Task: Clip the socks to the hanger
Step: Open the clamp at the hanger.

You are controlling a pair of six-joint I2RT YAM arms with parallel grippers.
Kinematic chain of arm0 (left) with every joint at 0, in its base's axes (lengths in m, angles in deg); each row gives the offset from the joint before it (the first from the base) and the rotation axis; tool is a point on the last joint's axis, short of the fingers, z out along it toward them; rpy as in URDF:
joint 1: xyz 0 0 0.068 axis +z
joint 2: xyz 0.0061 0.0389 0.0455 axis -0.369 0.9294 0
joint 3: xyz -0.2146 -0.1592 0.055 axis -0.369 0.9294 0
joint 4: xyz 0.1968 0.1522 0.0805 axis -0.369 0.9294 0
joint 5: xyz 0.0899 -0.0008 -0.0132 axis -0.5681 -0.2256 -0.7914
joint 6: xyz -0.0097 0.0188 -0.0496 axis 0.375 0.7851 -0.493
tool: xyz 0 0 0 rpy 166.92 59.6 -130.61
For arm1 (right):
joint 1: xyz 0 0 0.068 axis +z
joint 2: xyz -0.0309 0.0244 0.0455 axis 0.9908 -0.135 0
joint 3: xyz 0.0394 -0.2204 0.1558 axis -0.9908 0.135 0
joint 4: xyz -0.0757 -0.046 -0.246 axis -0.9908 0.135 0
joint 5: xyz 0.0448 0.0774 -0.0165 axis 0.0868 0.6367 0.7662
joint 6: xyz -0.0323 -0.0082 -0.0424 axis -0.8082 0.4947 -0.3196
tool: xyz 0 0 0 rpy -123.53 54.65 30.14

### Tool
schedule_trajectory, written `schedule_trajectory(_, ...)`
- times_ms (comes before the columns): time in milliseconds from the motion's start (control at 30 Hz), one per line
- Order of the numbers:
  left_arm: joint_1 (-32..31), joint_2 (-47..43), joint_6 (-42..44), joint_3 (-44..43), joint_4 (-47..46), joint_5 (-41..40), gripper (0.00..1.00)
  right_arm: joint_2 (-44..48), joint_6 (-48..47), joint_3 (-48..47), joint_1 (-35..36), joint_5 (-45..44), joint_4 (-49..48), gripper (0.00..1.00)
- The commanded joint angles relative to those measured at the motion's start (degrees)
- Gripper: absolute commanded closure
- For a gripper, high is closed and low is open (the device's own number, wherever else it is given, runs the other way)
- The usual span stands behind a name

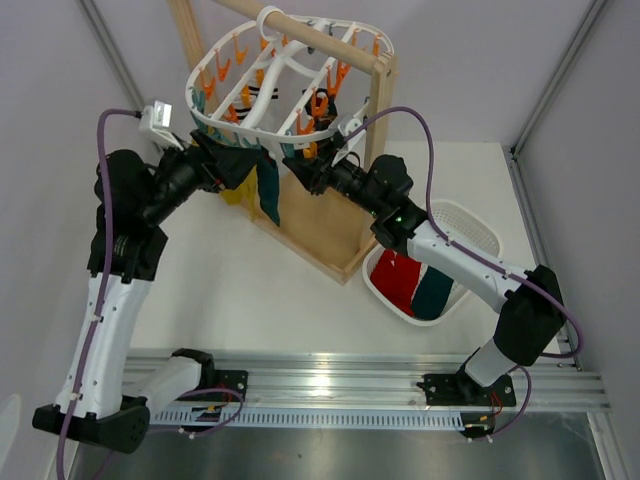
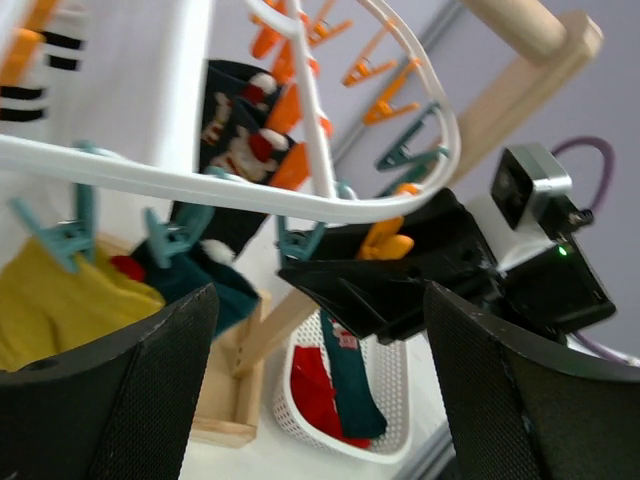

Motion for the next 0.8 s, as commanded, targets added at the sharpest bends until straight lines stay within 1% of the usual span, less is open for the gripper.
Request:
schedule_trajectory(0,-4.7,2.1,2.5,-3.3,-0.8,-0.1,0.15,-0.5,0.0,-3.1,0.4,1.8,-0.8,1.0)
schedule_trajectory(67,-6.3,2.8,3.6,-3.4,-1.3,-2.8,0.17,-0.5,0.0,-3.3,0.4,2.0,-0.6,1.0)
schedule_trajectory(100,-7.0,3.8,4.6,-3.3,-1.6,-4.9,0.2,-0.4,0.0,-3.4,0.5,2.0,-0.4,1.0)
schedule_trajectory(200,-8.3,5.1,5.7,-3.1,-2.3,-7.3,0.21,-0.3,0.3,-3.3,0.5,2.5,-0.1,1.0)
schedule_trajectory(300,-8.5,6.5,6.0,-2.6,-3.7,-7.7,0.25,-0.3,0.2,-3.3,0.5,2.9,-0.1,1.0)
schedule_trajectory(400,-9.2,8.0,6.9,-3.0,-4.5,-7.8,0.26,-0.2,0.3,-3.3,0.5,3.1,-0.1,1.0)
schedule_trajectory(533,-9.8,9.1,8.0,-3.4,-5.4,-9.5,0.27,-0.3,0.5,-3.4,0.5,3.3,-0.2,1.0)
schedule_trajectory(767,-10.2,11.2,9.2,-3.9,-6.6,-8.8,0.28,-0.2,0.3,-3.3,0.4,3.6,-0.1,1.0)
